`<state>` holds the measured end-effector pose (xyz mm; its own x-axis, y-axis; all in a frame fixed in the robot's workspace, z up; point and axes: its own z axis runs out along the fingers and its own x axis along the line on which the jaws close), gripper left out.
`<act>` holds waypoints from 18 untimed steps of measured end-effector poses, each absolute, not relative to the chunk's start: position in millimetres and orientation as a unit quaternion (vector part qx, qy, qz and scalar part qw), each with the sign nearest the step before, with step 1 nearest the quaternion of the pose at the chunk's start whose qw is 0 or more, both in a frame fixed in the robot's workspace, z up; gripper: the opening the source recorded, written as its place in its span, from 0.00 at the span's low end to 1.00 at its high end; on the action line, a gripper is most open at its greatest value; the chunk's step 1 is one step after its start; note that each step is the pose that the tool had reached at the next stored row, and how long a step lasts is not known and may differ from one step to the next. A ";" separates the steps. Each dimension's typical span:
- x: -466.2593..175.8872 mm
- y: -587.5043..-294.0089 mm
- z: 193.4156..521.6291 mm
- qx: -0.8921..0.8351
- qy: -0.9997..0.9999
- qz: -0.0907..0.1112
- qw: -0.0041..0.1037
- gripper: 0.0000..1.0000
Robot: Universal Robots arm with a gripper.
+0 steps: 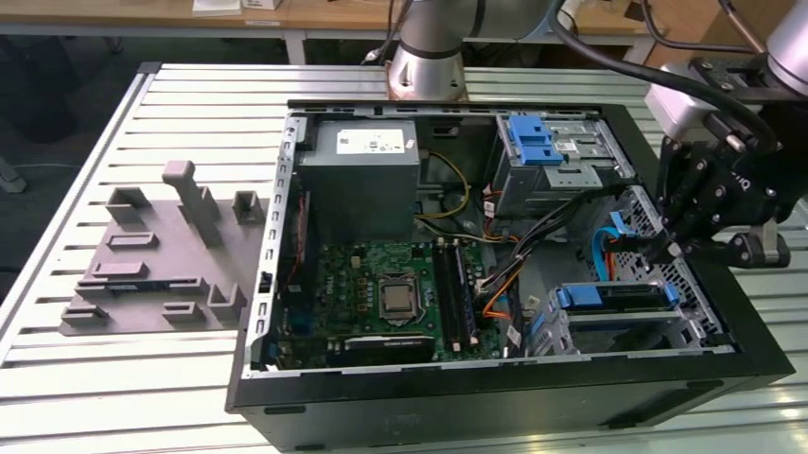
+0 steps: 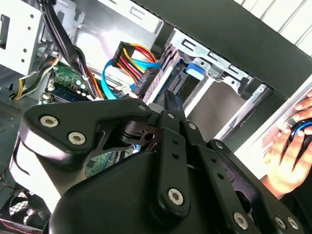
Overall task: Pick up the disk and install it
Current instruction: 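Insert the first disk wire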
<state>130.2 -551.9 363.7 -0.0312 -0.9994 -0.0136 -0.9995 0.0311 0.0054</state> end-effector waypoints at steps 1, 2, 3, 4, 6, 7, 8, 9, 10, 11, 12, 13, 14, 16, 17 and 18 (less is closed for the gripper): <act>130.2 -551.0 364.0 -0.696 0.718 0.006 0.004 0.11; 130.2 -550.3 364.6 -0.696 0.718 0.005 0.004 0.11; 130.2 -549.7 365.0 -0.696 0.718 0.005 0.005 0.11; 130.2 -548.9 365.4 -0.696 0.718 0.004 0.005 0.11; 130.1 -547.3 365.9 -0.696 0.718 0.003 0.007 0.11; 130.1 -546.2 366.2 -0.696 0.718 0.002 0.007 0.11; 130.2 -544.5 366.6 -0.696 0.718 0.001 0.007 0.11; 130.2 -542.6 366.7 -0.696 0.718 -0.001 0.005 0.11; 130.1 -540.4 366.7 -0.696 0.718 -0.003 0.004 0.11; 130.1 -538.6 366.7 -0.696 0.718 -0.005 0.002 0.11; 130.0 -536.9 366.7 -0.696 0.718 -0.006 0.001 0.11; 129.7 -534.8 366.7 -0.696 0.718 -0.007 0.000 0.11; 129.6 -532.7 366.7 -0.697 0.717 -0.008 -0.001 0.11; 129.6 -530.3 366.5 -0.697 0.717 -0.008 0.000 0.11; 129.6 -530.3 366.5 -0.697 0.717 -0.008 0.000 0.11; 129.6 -530.4 366.5 -0.697 0.717 -0.008 0.000 0.11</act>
<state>129.6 -530.4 366.5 -0.0272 -0.9996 0.0113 -0.9996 0.0271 -0.0103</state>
